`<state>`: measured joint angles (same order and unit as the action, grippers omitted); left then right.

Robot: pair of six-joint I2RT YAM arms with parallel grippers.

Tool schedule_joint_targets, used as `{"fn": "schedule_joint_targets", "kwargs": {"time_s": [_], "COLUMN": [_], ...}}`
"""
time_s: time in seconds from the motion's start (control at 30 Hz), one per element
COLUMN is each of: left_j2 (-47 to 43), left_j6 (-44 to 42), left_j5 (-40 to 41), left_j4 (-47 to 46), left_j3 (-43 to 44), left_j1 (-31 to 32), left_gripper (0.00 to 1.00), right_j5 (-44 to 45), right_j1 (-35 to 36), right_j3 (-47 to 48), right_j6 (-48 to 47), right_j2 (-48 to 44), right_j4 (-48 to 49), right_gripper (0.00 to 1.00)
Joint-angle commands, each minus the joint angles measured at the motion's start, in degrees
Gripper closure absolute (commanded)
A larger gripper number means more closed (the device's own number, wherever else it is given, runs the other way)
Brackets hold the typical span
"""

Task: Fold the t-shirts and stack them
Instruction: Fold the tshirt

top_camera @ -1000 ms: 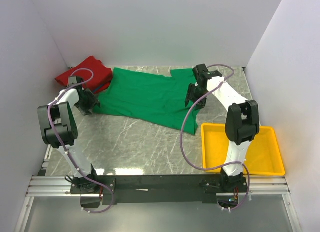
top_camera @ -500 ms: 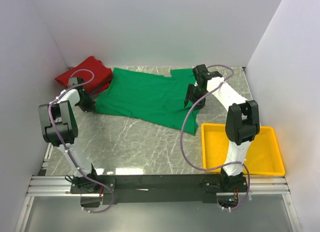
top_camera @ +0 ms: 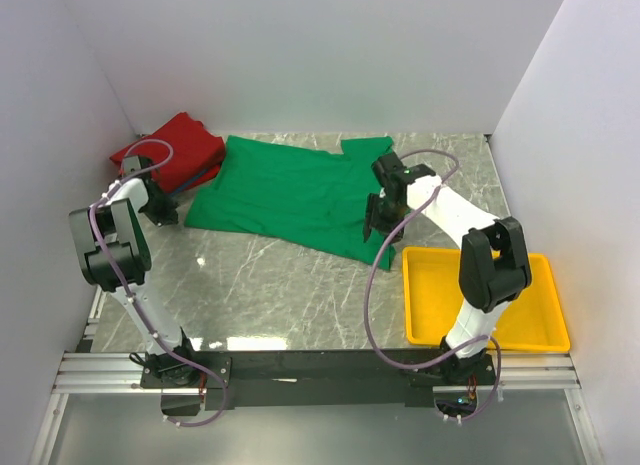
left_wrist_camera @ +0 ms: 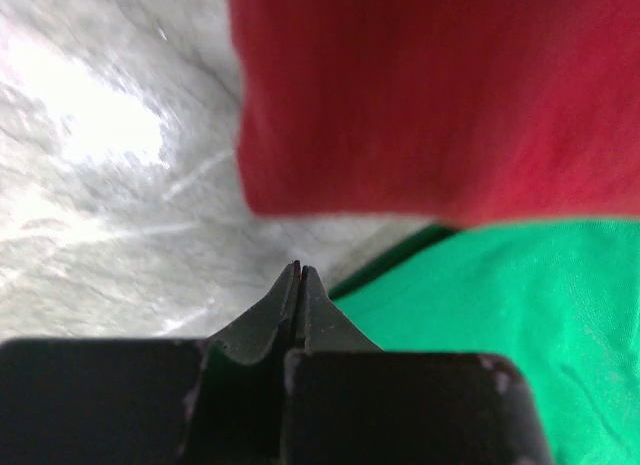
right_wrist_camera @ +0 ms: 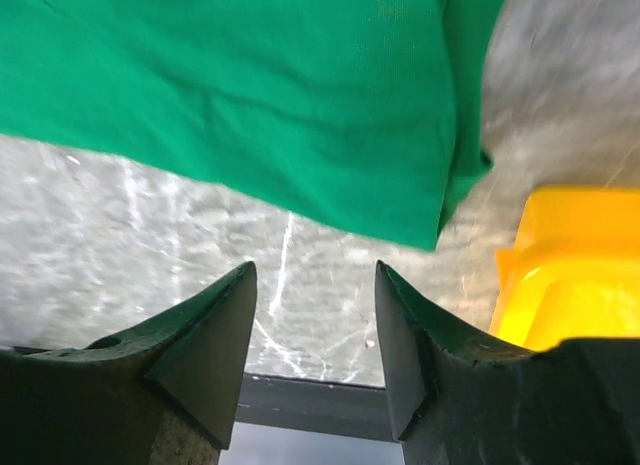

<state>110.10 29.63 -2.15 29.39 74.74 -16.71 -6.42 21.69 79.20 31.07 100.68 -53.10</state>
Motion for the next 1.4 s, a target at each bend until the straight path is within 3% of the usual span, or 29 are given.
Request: {"fn": "schedule_joint_targets", "kwargs": {"time_s": [0.0, 0.2, 0.3, 0.53, 0.83, 1.1, 1.37], "left_j2": [0.5, 0.4, -2.3, -4.1, -4.1, -13.7, -14.8], "left_j6": [-1.8, -1.5, 0.2, 2.0, 4.2, 7.4, 9.5], "left_j5": [0.7, -1.0, -5.7, -11.2, -6.4, -2.0, -1.9], "left_j4": [-0.1, -0.5, -3.2, -7.0, -5.7, -9.4, -11.7], "left_j3": [3.0, 2.7, -0.7, -4.2, -1.6, -9.9, -12.2], "left_j1": [-0.4, -1.2, -1.2, 0.9, 2.2, 2.3, 4.8], "left_gripper": [0.99, 0.99, 0.99, 0.73, 0.58, 0.51, 0.44], "right_j5": [3.9, 5.5, 5.9, 4.9, 4.8, 5.4, 5.0], "right_j1": [2.4, 4.2, 4.5, 5.0, 5.1, 5.1, 5.2], "right_j3": [-2.6, -6.7, -7.1, -6.3, -5.7, -4.1, -1.9], "right_j6": [2.8, 6.3, 7.2, 8.2, 6.9, 5.5, 4.4], "right_j2": [-3.7, -6.0, -6.1, -5.4, -4.8, -3.1, -1.2], "right_j4": [-0.2, -0.2, 0.1, 1.3, 1.2, 0.7, -0.2], "right_gripper": [0.43, 0.44, 0.44, 0.44, 0.44, 0.44, 0.44]}}
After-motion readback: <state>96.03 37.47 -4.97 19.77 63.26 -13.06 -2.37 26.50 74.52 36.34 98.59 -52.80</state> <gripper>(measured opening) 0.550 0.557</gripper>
